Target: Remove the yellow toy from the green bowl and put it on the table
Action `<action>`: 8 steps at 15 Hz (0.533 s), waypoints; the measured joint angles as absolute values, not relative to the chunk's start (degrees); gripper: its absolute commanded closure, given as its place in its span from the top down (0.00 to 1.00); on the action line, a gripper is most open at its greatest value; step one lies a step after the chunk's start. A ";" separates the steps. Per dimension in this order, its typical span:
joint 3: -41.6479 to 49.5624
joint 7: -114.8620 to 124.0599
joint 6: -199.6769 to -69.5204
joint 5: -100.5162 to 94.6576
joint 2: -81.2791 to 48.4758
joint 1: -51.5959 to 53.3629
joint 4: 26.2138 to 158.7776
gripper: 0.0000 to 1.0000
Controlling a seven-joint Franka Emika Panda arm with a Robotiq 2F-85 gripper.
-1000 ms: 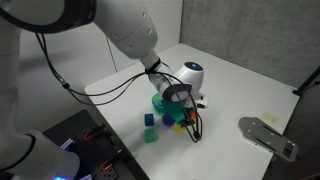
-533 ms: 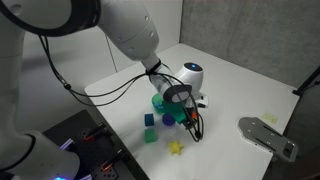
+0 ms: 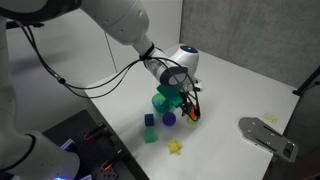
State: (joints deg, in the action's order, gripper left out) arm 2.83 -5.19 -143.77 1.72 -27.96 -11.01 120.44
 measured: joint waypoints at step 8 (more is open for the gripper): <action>1.98 -5.05 -130.10 1.62 -16.28 -6.18 121.66 1.00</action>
State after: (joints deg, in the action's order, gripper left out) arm 1.98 -5.05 -130.10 1.62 -16.28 -6.18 121.66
